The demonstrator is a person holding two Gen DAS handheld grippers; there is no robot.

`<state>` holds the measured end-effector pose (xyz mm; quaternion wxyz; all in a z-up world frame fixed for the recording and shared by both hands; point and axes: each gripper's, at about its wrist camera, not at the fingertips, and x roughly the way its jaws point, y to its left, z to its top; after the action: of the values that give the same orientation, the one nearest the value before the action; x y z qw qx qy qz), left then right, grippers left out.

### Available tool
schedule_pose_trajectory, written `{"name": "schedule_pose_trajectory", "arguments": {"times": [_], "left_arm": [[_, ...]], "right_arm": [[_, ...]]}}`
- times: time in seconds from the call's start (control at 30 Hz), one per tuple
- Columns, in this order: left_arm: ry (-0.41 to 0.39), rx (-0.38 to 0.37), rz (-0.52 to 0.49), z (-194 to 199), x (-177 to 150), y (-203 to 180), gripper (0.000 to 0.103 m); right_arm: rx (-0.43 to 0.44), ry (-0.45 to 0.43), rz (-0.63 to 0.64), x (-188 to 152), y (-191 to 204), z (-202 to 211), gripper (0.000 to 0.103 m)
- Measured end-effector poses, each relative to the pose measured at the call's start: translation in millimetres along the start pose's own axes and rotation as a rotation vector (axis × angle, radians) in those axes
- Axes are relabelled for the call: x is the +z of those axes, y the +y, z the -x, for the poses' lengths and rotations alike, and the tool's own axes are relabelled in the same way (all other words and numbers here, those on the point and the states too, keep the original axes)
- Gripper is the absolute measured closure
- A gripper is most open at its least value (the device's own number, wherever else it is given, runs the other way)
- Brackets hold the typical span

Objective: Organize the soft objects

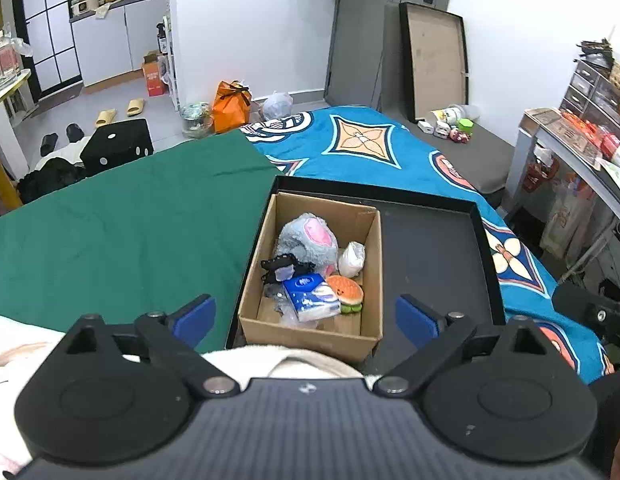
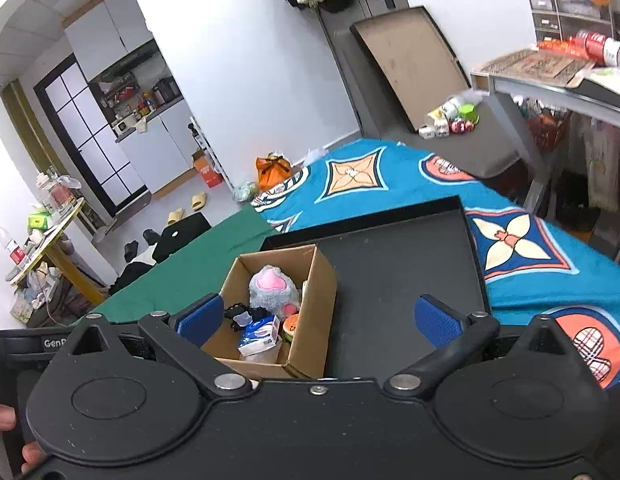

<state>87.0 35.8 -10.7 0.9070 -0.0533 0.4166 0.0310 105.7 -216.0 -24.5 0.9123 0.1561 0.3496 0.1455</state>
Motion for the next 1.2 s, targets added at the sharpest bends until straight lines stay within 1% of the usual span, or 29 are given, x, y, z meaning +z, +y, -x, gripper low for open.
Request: {"name": "schedule_pose_trajectory", "arguments": {"times": [0.03, 0.07, 0.17, 0.33, 0.47, 0.63, 0.93, 1.0, 1.2], "left_arm": [[0.001, -0.006, -0.004, 3, -1, 0, 0.001], [-0.001, -0.01, -0.009, 6, -3, -1, 0.001], [-0.016, -0.023, -0.016, 18, -9, -1, 0.001], [-0.035, -0.034, -0.027, 35, -17, -2, 0.001], [-0.057, -0.045, -0.037, 51, -23, -4, 0.001], [-0.082, -0.053, -0.042, 68, -26, -5, 0.001], [-0.101, -0.064, -0.063, 93, -33, -9, 0.001], [-0.107, -0.073, -0.057, 98, -36, -8, 0.001], [-0.122, -0.065, -0.037, 109, -44, -5, 0.001]], "right_arm": [[-0.002, -0.006, -0.002, -1, 1, 3, 0.0], [-0.006, -0.012, -0.003, 0, 1, 7, 0.0], [-0.017, -0.035, 0.0, -2, 3, 17, 0.0], [-0.026, -0.048, -0.003, -5, 4, 29, 0.0], [-0.046, -0.038, 0.019, -7, 9, 38, 0.0], [-0.067, -0.048, 0.049, -10, 18, 52, 0.0], [-0.111, -0.086, 0.031, -14, 13, 76, 0.0], [-0.121, -0.086, 0.032, -17, 12, 79, 0.0], [-0.135, -0.055, 0.047, -23, 12, 87, 0.0]]}}
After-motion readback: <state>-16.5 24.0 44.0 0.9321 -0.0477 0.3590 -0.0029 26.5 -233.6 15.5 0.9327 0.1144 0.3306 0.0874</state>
